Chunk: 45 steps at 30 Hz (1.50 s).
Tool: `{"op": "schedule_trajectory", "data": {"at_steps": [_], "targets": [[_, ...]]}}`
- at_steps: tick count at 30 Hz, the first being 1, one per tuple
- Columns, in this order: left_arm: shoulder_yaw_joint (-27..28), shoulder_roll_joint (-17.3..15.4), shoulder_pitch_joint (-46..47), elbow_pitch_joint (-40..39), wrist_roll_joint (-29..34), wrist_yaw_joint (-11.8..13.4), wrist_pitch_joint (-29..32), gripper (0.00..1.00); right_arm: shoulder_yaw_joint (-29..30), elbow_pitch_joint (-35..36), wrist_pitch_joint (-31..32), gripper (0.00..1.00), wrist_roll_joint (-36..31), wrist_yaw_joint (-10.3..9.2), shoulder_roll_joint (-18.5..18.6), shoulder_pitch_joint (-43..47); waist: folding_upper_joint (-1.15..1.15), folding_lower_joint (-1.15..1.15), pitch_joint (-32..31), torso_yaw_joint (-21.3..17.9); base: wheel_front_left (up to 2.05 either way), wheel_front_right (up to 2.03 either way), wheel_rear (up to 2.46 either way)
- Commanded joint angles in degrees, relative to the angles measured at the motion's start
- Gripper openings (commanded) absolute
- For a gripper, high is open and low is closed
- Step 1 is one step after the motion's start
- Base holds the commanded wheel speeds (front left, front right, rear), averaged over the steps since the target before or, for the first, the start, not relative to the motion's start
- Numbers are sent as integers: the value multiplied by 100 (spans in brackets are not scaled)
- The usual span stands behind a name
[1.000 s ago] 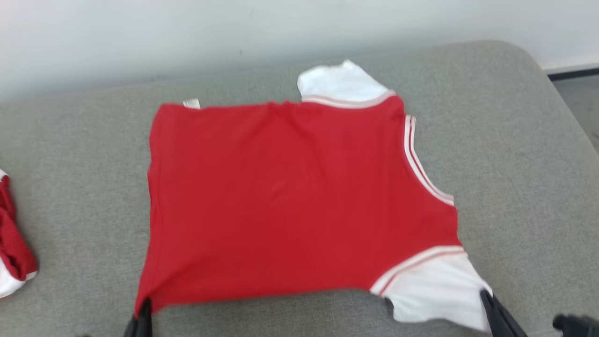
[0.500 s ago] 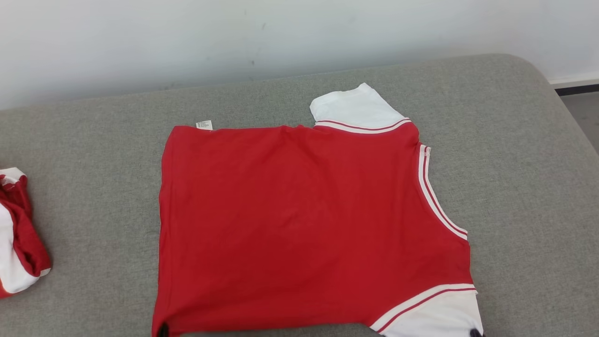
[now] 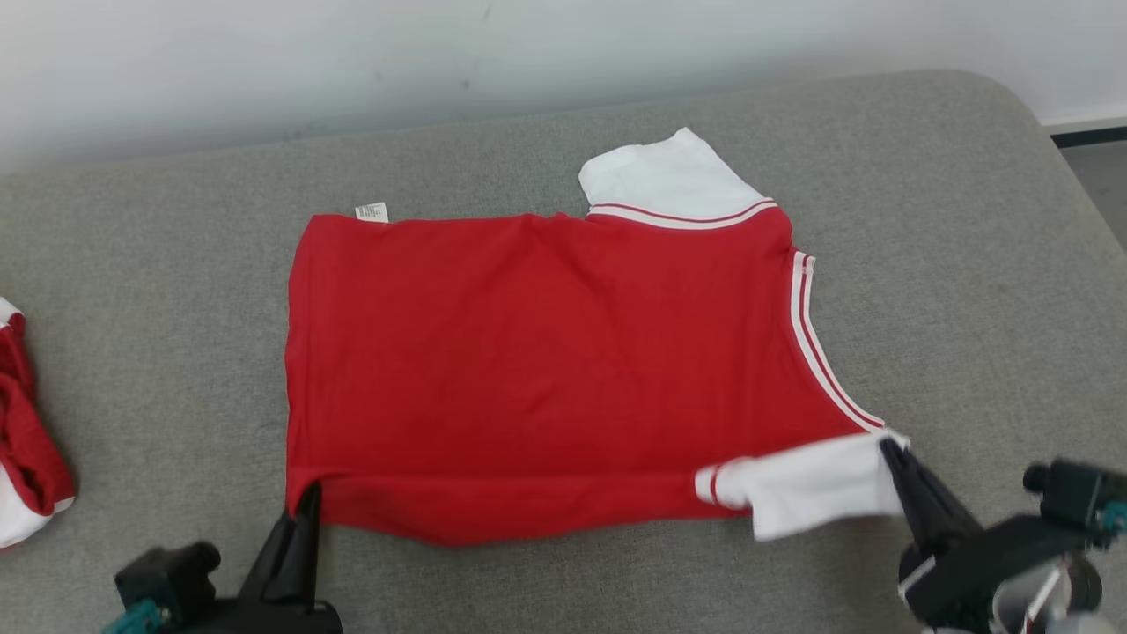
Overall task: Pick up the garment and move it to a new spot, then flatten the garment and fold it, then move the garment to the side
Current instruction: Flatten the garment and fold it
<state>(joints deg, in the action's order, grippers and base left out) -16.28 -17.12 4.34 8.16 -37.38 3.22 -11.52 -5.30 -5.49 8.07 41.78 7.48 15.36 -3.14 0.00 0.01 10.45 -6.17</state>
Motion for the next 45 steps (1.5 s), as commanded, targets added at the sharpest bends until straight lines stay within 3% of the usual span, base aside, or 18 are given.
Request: {"op": "schedule_trajectory", "data": {"at_steps": [1,9,10,11,12,13,26,37,38,39,40,45], "targets": [[-10,-44,150,39,82,-17,27,0,22,-102,37,0,12,0,-2,-214,0,-1,71,-2,0,0,0],[-84,-72,740,532,138,-102,112,0,-46,-1315,88,0,-15,0,-101,-1433,0,-1,176,67,0,0,0],[-88,-62,776,592,145,-94,101,5,-84,-1423,15,80,-23,1,-107,-1523,0,-1,173,69,0,0,0],[-97,-61,813,663,164,-88,81,42,-124,-1545,-40,100,4,0,-115,-1579,0,-1,166,69,0,0,0],[-105,-66,842,713,187,-84,66,93,-165,-1620,-126,100,15,0,-100,-1628,0,-1,158,66,0,0,0],[-115,-67,857,760,220,-91,16,100,-206,-1671,-235,100,4,0,-57,-1656,0,-1,142,66,0,0,0],[-13,-74,402,978,241,-95,-262,100,-944,-1744,-1175,100,-409,0,594,-829,0,-1,58,32,0,0,0],[-147,72,684,1651,380,-216,-304,100,-1066,-2430,-1334,100,-510,0,240,-1107,0,-1,210,-11,0,0,0],[-163,98,721,1735,372,-236,-309,100,-1087,-2518,-1347,70,-475,0,213,-1132,0,-1,209,-6,0,0,0],[-167,130,772,1809,346,-271,-312,48,-1101,-2596,-1381,15,-444,0,188,-1174,0,-1,202,-2,0,0,0],[-163,153,816,1882,337,-294,-313,0,-1119,-2665,-1422,0,-422,0,166,-1217,0,-1,185,3,0,0,0],[-184,227,886,2131,406,-399,-347,0,-1236,-2846,-1665,0,-305,0,135,-1259,0,-1,-14,49,0,0,0]]}}
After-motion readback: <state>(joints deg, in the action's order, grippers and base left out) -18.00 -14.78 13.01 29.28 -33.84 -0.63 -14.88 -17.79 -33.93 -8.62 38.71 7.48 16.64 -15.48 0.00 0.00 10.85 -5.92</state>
